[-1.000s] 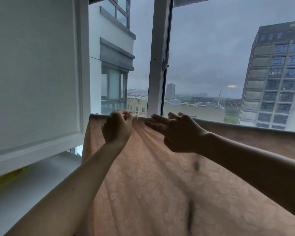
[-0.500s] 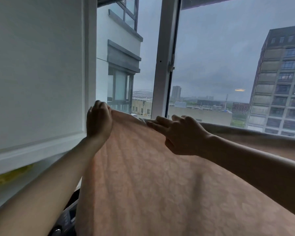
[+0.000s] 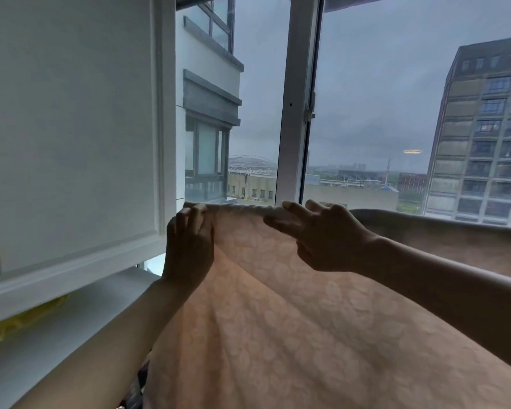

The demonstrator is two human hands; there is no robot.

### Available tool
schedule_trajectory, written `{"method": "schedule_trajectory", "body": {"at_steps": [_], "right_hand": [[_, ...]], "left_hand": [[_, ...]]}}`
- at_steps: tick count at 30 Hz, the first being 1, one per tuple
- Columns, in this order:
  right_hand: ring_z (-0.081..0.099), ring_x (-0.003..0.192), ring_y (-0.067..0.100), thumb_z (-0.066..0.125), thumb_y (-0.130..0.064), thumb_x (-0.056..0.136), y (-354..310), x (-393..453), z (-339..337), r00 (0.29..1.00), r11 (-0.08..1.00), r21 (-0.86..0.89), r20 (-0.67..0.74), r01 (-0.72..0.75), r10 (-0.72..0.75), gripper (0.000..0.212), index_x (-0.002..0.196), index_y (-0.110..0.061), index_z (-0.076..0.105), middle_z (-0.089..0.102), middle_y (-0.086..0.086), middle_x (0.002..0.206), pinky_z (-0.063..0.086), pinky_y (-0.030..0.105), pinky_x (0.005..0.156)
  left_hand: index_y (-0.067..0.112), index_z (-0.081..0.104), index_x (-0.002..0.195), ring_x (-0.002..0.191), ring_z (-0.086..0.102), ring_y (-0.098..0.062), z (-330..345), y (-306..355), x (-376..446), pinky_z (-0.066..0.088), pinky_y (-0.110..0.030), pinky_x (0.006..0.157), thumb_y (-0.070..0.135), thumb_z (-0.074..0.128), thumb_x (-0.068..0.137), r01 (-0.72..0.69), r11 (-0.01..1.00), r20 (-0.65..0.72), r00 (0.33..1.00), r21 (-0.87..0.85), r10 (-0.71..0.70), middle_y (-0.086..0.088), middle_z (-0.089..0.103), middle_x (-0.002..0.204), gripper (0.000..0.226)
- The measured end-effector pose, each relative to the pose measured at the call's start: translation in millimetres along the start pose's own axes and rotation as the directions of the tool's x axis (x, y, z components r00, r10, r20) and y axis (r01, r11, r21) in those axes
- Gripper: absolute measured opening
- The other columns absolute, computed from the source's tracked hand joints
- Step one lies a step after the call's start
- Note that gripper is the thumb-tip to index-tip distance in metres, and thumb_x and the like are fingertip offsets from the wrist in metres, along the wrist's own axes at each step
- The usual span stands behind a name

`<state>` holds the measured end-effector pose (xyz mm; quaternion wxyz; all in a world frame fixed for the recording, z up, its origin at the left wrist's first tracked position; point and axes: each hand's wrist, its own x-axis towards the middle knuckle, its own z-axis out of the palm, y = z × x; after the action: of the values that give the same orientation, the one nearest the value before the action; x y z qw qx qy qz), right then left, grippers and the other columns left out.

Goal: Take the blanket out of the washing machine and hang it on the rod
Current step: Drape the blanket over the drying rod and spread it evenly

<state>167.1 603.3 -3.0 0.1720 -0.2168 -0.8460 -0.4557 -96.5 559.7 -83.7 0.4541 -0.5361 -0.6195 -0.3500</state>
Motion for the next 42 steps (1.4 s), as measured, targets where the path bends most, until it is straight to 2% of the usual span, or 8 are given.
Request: {"method": "schedule_trajectory", "body": {"at_steps": [7, 13, 15, 18, 23, 31, 38, 42], "right_hand": [[0.062, 0.089, 0.029, 0.045, -0.035, 0.089, -16.0, 23.5, 7.3, 0.999, 0.999, -0.031, 0.042, 0.023, -0.022, 0.057, 0.145, -0.038, 0.033, 0.04, 0.014, 0.149, 0.05, 0.031, 0.055], [0.062, 0.086, 0.033, 0.051, -0.036, 0.087, -25.4, 36.8, 7.5, 0.998, 0.999, -0.015, 0.048, 0.03, -0.03, 0.054, 0.14, -0.038, 0.043, 0.042, 0.013, 0.147, 0.05, 0.035, 0.057], [0.062, 0.083, 0.033, 0.054, -0.038, 0.085, -27.1, 38.0, 6.1, 0.999, 1.0, -0.003, 0.041, 0.026, -0.026, 0.053, 0.138, -0.037, 0.046, 0.044, 0.013, 0.145, 0.051, 0.035, 0.057], [0.062, 0.082, 0.032, 0.055, -0.036, 0.084, -27.0, 35.3, 3.7, 0.999, 0.999, 0.021, 0.037, 0.026, -0.027, 0.053, 0.137, -0.035, 0.048, 0.046, 0.012, 0.144, 0.052, 0.035, 0.057], [0.061, 0.091, 0.031, 0.055, -0.031, 0.085, -23.3, 29.6, 3.2, 0.998, 0.998, 0.007, 0.023, 0.063, -0.063, 0.059, 0.142, -0.032, 0.041, 0.045, 0.017, 0.143, 0.05, 0.036, 0.06], [0.063, 0.093, 0.024, 0.048, -0.025, 0.089, -29.6, 41.2, -0.1, 1.0, 0.989, 0.145, -0.015, 0.024, -0.022, 0.072, 0.152, -0.025, 0.015, 0.048, 0.009, 0.141, 0.056, 0.037, 0.064], [0.064, 0.094, 0.024, 0.049, -0.027, 0.088, -41.8, 62.0, 5.3, 1.0, 0.988, 0.156, 0.001, -0.025, 0.025, 0.064, 0.147, -0.017, 0.026, 0.055, 0.007, 0.131, 0.054, 0.034, 0.062], [0.063, 0.087, 0.023, 0.052, -0.025, 0.086, -49.9, 76.0, 9.0, 0.999, 0.988, 0.154, -0.021, -0.022, 0.026, 0.065, 0.147, -0.017, 0.031, 0.058, 0.008, 0.122, 0.046, 0.029, 0.056]], "left_hand": [[0.002, 0.065, 0.113, 0.142, 0.031, -0.028, -8.0, -21.5, 6.8, 0.029, -0.049, 0.115, -0.003, 0.053, 0.09, -0.357, 0.914, 0.077, 0.923, -0.191, 0.377, -0.01, 0.044, 0.147, 0.026], [0.013, 0.053, 0.105, 0.092, 0.056, -0.023, -22.4, -11.5, 28.6, 0.045, -0.054, 0.091, 0.029, 0.04, 0.096, -0.182, 0.915, 0.058, 0.975, -0.36, 0.217, -0.004, 0.061, 0.099, 0.022], [0.018, 0.055, 0.116, 0.095, 0.055, -0.023, -21.6, -6.3, 42.6, 0.045, -0.053, 0.091, 0.037, 0.045, 0.095, -0.126, 0.921, 0.115, 0.977, -0.369, 0.18, -0.002, 0.061, 0.102, 0.03], [0.023, 0.064, 0.122, 0.091, 0.048, -0.017, -16.8, -7.2, 59.8, 0.048, -0.044, 0.08, 0.033, 0.058, 0.092, -0.135, 0.89, 0.148, 0.965, -0.434, 0.219, 0.002, 0.057, 0.096, 0.032], [0.008, 0.072, 0.093, 0.073, 0.052, -0.013, -19.6, -18.8, 63.8, 0.052, -0.038, 0.073, 0.017, 0.064, 0.089, -0.219, 0.854, 0.032, 0.964, -0.472, 0.264, -0.001, 0.06, 0.081, 0.013], [0.007, 0.06, 0.106, 0.098, 0.066, -0.025, -16.9, -32.6, 46.4, 0.056, -0.042, 0.083, 0.022, 0.047, 0.095, -0.304, 0.846, -0.004, 0.942, -0.437, 0.336, -0.008, 0.065, 0.112, 0.023], [0.009, 0.065, 0.098, 0.114, 0.06, -0.026, 1.4, -40.8, 28.2, 0.047, -0.049, 0.093, 0.024, 0.043, 0.097, -0.333, 0.85, -0.003, 0.931, -0.409, 0.364, -0.009, 0.063, 0.125, 0.027], [0.008, 0.06, 0.097, 0.105, 0.064, -0.021, -5.2, -50.6, 28.3, 0.049, -0.045, 0.096, 0.022, 0.043, 0.098, -0.208, 0.841, -0.029, 0.974, -0.499, 0.224, -0.007, 0.068, 0.111, 0.022]]}}
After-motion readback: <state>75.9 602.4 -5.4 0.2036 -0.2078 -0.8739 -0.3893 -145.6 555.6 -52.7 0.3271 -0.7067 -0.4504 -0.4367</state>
